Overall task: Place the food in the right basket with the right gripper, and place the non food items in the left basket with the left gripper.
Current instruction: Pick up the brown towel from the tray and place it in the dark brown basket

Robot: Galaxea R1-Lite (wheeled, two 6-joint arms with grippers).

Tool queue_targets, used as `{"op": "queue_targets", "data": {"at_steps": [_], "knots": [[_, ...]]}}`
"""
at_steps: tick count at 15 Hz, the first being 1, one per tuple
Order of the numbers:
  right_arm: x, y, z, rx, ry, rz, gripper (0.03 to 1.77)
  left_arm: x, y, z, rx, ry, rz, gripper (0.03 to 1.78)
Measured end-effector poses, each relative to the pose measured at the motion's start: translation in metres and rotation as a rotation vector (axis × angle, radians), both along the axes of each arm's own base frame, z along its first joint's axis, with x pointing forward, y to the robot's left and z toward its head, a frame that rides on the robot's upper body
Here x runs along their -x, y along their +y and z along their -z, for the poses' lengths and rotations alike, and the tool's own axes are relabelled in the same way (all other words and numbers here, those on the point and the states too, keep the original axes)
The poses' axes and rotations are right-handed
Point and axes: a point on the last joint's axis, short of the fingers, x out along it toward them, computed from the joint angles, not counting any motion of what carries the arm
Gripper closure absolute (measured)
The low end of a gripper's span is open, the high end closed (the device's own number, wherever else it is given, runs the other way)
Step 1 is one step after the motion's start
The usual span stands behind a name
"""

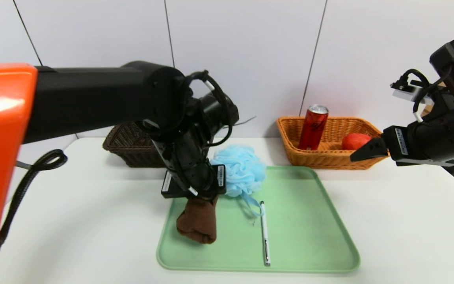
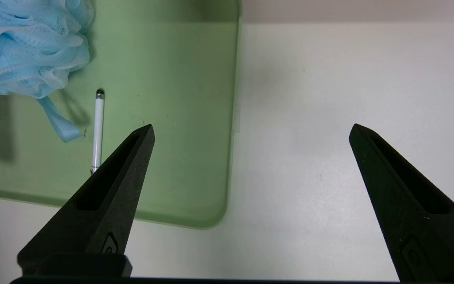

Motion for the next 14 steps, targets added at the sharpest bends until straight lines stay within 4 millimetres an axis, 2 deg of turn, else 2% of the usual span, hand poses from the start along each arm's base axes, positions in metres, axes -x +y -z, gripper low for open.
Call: {"op": "queue_targets", "data": {"at_steps": [3, 5, 7, 10, 14], "knots": [[0.001, 0.0, 0.001, -0.002, 0.003, -0.002, 0.1, 0.007, 0.015, -0.053, 0.148, -0.272, 0.0, 1.43], [0.0, 0.0, 0.0, -0.015, -0.004, -0.011, 0.1, -0.006, 0.039, -0.083, 0.157, -0.512, -0.117, 1.43], [-0.004, 0.001, 0.003, -0.025, -0.035, -0.014, 0.1, -0.024, 0.064, -0.099, 0.142, -0.68, -0.252, 1.43], [-0.009, 0.003, 0.009, -0.031, -0.081, -0.017, 0.1, -0.057, 0.101, -0.093, 0.046, -0.738, -0.352, 1.43], [-0.009, 0.004, 0.016, -0.026, -0.06, -0.021, 0.1, -0.103, 0.119, -0.06, -0.009, -0.723, -0.429, 1.43]]}}
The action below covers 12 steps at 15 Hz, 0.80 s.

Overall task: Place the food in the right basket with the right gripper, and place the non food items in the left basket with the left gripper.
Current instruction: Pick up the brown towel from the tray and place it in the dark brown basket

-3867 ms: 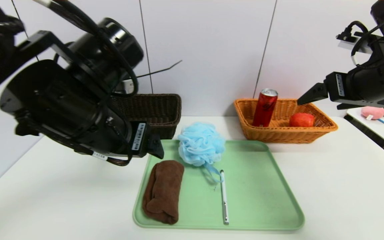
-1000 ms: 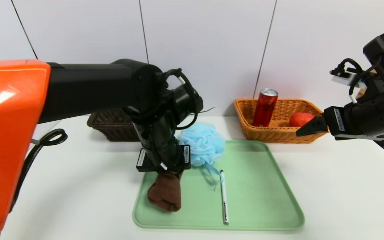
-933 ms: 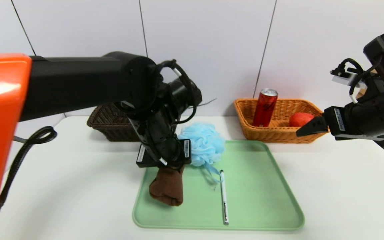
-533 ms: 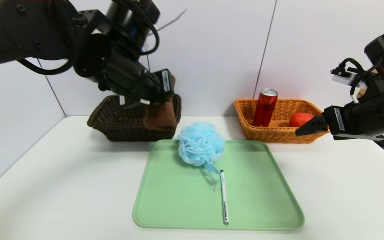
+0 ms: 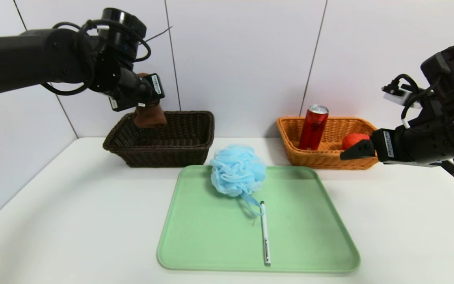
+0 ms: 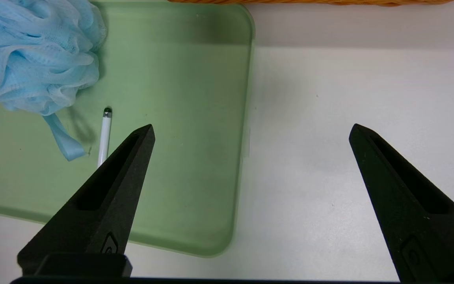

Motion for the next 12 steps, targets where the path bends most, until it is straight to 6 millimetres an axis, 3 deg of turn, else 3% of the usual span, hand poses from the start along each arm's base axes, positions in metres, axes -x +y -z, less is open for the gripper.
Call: {"op": "queue_targets", "data": {"at_steps": [3, 8, 12], "knots": [[0.0, 0.0, 0.001, 0.001, 0.002, 0.002, 0.1, -0.031, 0.008, 0.029, -0.031, 0.017, -0.031, 1.43], [-0.001, 0.0, 0.002, 0.001, 0.009, 0.003, 0.1, -0.062, 0.023, 0.073, -0.081, 0.098, -0.073, 0.82], [0.0, 0.0, 0.003, 0.002, 0.011, 0.001, 0.1, -0.063, 0.027, 0.073, -0.084, 0.098, -0.078, 0.53]]}}
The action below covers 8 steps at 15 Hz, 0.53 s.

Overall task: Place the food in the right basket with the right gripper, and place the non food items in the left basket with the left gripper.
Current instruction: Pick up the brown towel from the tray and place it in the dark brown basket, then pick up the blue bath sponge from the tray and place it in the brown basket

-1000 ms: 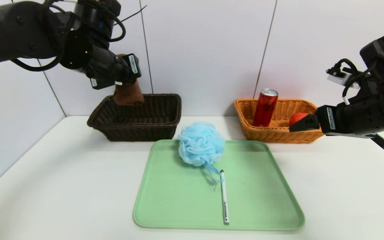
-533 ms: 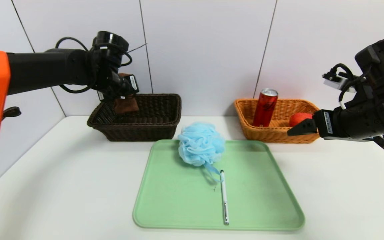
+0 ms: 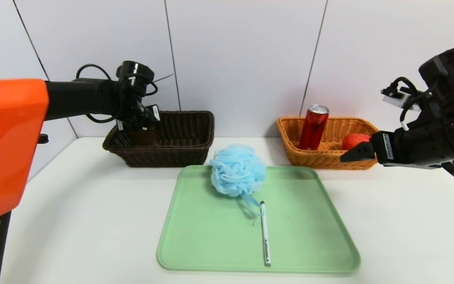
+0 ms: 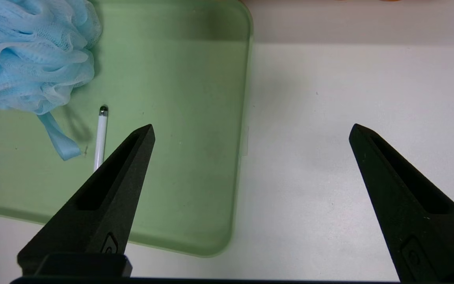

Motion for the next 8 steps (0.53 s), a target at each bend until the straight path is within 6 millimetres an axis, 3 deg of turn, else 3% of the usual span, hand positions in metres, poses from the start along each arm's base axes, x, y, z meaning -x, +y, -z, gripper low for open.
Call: {"op": "queue_targets", "data": {"at_steps": [2, 5, 8], "knots": [[0.0, 0.0, 0.0, 0.0, -0.002, -0.002, 0.1, 0.009, 0.001, -0.017, -0.002, -0.033, 0.01, 0.43], [0.002, 0.0, 0.0, 0.0, 0.001, -0.004, 0.1, 0.036, -0.003, -0.06, -0.01, -0.12, 0.051, 0.33], [0.002, 0.0, 0.001, -0.001, 0.004, -0.003, 0.1, 0.083, -0.026, -0.104, 0.009, -0.187, 0.148, 0.26]]}}
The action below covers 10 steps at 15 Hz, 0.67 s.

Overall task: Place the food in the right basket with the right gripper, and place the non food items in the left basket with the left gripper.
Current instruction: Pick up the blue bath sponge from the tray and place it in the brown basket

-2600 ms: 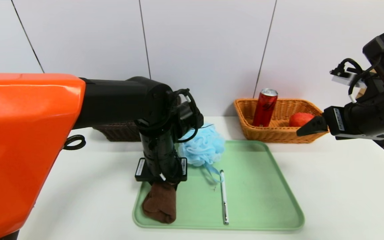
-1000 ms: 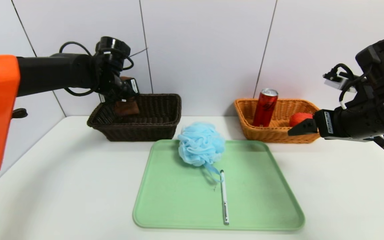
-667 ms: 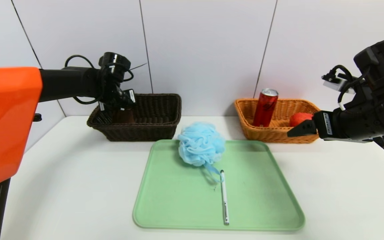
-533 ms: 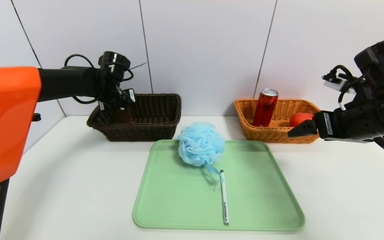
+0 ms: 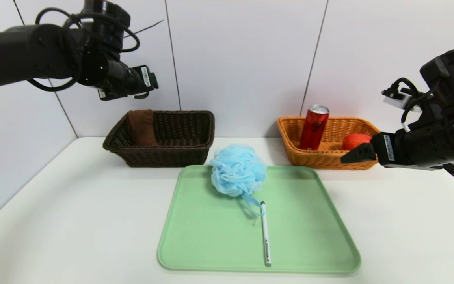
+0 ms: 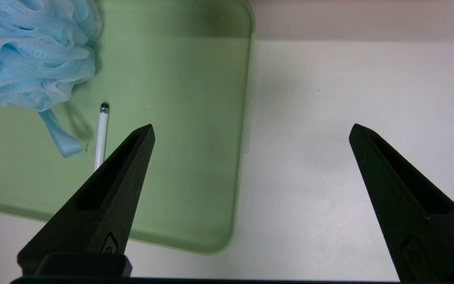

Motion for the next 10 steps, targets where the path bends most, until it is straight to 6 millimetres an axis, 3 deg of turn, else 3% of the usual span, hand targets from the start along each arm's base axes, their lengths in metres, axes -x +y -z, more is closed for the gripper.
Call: {"op": "queue_targets", "data": {"at_steps": [2, 5, 7, 10], "knots": [[0.0, 0.0, 0.001, 0.001, 0.006, 0.0, 0.1, 0.043, -0.033, -0.018, 0.011, 0.016, 0.133, 0.22], [0.001, 0.001, 0.005, 0.004, 0.019, -0.002, 0.1, 0.105, -0.082, -0.02, 0.064, 0.154, 0.305, 0.19], [0.001, 0.0, 0.007, 0.003, 0.029, 0.006, 0.09, 0.131, -0.11, -0.005, 0.116, 0.301, 0.367, 0.17], [0.001, 0.002, 0.009, 0.003, 0.037, 0.004, 0.09, 0.151, -0.148, 0.026, 0.079, 0.475, 0.413, 0.15]]}}
